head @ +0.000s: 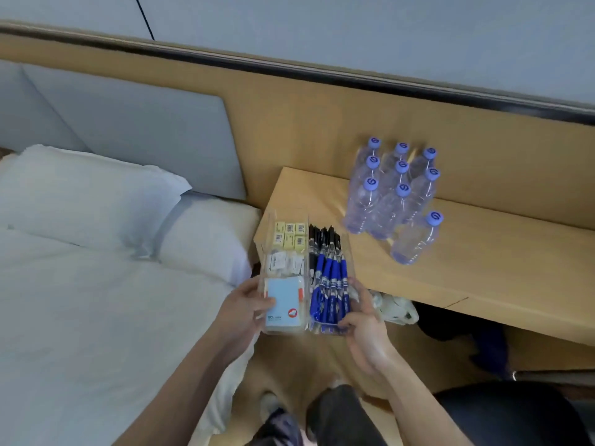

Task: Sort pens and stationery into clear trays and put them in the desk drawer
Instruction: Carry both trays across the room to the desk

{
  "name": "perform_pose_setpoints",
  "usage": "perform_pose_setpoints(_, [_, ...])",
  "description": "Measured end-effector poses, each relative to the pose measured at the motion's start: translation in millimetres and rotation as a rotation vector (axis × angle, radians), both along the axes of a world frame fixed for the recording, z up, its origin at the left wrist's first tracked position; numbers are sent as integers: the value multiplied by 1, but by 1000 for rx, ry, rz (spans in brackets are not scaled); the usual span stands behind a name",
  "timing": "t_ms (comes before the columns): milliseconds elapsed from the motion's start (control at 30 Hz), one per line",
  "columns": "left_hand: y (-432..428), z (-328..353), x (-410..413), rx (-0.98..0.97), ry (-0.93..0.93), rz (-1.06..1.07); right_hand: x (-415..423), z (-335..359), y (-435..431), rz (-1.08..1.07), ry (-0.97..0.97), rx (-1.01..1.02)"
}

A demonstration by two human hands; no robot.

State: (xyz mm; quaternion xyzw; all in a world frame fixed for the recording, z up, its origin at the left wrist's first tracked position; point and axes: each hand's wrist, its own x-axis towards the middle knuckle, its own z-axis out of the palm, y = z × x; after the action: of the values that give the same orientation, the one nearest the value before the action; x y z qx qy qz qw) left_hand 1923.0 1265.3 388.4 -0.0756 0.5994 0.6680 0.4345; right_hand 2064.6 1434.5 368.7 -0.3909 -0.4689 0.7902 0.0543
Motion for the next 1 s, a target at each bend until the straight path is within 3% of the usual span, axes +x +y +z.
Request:
perform_pose_setpoints(200, [44, -33, -52, -74, -32, 56, -63, -57, 41, -55, -127, -29])
perform_pose_setpoints(500, [96, -66, -119, -105, -173, 203, -122, -98, 98, 157, -202, 2])
perform_pose_setpoints(633, [107, -77, -142, -87, -216, 274, -145, -111, 113, 286, -213, 110])
perform_pose_setpoints(800, [114, -93, -166, -89, -262, 338, -174, -109, 119, 213, -257, 235])
perform_pose_setpoints(1000, [121, -102, -207, -176, -161, 183, -206, -116, 113, 112, -374, 416])
